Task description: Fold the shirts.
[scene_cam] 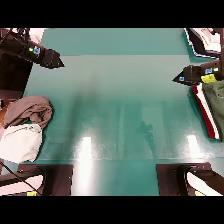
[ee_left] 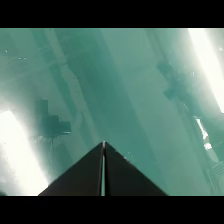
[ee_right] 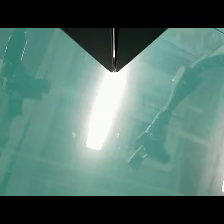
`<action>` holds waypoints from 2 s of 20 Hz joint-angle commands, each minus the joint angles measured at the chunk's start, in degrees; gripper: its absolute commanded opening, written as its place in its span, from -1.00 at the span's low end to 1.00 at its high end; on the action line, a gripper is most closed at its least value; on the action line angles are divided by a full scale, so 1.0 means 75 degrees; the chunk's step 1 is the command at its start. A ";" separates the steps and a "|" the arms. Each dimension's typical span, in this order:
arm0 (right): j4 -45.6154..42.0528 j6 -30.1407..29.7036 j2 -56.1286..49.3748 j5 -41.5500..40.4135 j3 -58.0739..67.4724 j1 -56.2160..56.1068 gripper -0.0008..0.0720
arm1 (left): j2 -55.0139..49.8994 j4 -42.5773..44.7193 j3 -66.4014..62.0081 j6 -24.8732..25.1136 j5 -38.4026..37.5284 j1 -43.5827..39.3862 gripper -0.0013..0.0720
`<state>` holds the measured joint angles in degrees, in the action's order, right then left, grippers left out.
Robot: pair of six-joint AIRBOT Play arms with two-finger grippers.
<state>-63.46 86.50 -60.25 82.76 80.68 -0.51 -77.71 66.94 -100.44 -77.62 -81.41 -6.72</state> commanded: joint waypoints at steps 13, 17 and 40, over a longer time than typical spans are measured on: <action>0.0117 0.0003 0.0006 0.0050 -0.0003 0.0003 -0.92 | 0.0006 -0.0015 0.0003 -0.0003 0.0061 -0.0003 -0.88; 0.0114 0.0003 0.0006 0.0044 -0.0003 0.0003 -0.92 | 0.0006 0.0093 -0.0052 0.0006 0.0373 0.0000 -0.88; 0.0122 0.0003 -0.0003 -0.0023 -0.0003 -0.0076 -0.92 | 0.1011 0.3669 0.6330 -0.0854 0.3748 0.2585 0.64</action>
<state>-62.59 86.50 -60.25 82.56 80.68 -0.84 -65.93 94.96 -54.11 -84.75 -57.71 11.90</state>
